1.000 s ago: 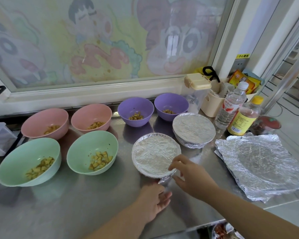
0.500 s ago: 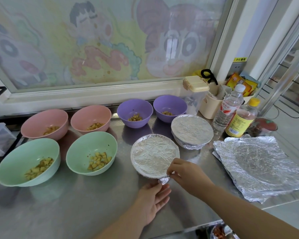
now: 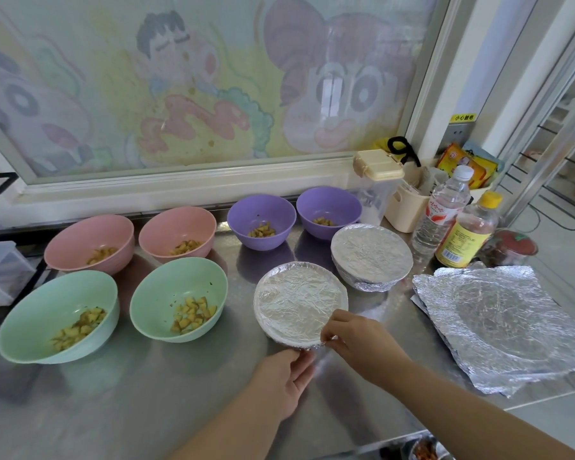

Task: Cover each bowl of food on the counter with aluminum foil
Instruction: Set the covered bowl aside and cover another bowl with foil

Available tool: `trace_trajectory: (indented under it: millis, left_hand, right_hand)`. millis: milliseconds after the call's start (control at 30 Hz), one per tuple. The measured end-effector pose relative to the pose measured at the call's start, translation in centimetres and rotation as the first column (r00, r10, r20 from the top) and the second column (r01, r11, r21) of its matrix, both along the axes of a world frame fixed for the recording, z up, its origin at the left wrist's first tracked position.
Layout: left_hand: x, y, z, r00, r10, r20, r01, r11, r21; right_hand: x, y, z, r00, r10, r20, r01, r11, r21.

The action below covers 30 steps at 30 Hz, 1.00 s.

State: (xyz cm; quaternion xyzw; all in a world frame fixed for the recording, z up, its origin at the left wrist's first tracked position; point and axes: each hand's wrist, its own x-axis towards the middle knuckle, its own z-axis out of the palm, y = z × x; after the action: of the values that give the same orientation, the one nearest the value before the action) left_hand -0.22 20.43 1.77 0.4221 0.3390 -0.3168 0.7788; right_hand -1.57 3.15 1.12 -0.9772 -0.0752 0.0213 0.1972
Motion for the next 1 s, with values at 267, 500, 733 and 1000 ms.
trace_trajectory:
  millis: [267, 500, 733, 1000]
  left_hand:
    - [2.3, 0.6, 2.3, 0.994, 0.048, -0.093, -0.059, 0.992, -0.111]
    - [3.1, 0.2, 3.6, 0.982, 0.091, -0.163, -0.123, 0.972, -0.200]
    - [3.7, 0.2, 3.9, 0.967, 0.173, -0.188, -0.199, 0.972, -0.128]
    - [3.6, 1.7, 4.9, 0.986, 0.161, -0.044, -0.160, 0.987, 0.027]
  right_hand:
    - [0.3, 0.1, 0.2, 1.000, 0.011, -0.013, -0.011, 1.000, -0.017]
    - [0.5, 0.3, 0.3, 1.000, 0.015, -0.021, -0.015, 1.000, -0.017]
    - [0.4, 0.4, 0.2, 1.000, 0.010, -0.014, -0.010, 1.000, -0.005]
    - [-0.5, -0.2, -0.3, 0.977, -0.215, -0.003, 0.209, 0.947, 0.245]
